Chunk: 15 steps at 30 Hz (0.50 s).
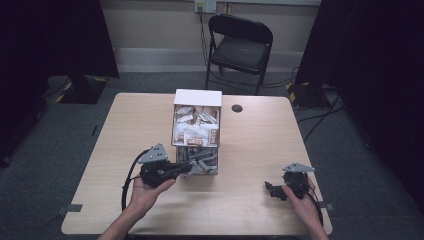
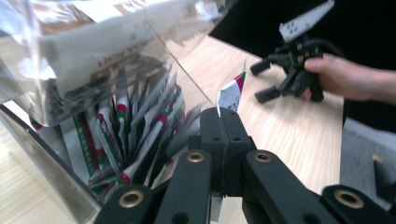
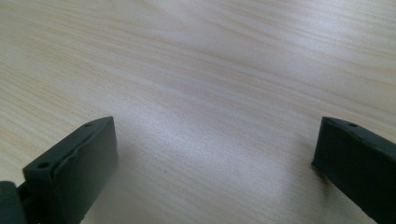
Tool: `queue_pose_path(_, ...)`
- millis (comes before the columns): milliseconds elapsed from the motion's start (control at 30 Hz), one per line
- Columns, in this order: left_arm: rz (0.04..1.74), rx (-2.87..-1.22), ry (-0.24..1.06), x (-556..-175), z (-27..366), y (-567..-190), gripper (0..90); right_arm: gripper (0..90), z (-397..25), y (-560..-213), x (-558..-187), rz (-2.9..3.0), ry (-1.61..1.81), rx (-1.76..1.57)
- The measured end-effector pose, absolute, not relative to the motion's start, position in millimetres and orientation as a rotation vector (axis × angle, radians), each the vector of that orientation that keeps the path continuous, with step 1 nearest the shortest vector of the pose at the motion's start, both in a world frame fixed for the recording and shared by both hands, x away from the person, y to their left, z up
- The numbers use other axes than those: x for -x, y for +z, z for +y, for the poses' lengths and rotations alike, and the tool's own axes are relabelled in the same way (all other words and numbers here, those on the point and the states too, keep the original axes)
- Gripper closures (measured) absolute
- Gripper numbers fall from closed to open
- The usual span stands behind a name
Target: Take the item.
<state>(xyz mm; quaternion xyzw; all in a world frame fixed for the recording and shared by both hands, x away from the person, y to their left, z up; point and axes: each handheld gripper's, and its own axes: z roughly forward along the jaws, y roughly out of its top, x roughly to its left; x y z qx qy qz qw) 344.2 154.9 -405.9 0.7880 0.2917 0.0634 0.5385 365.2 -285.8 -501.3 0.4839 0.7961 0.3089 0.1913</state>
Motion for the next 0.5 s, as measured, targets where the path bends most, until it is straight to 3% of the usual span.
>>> queue_pose_path(500, 0.713, -1.861, 0.155, -335, 178, -401, 90.0, 0.0, -286, -501, -365, 2.238, 0.868, -1.356)
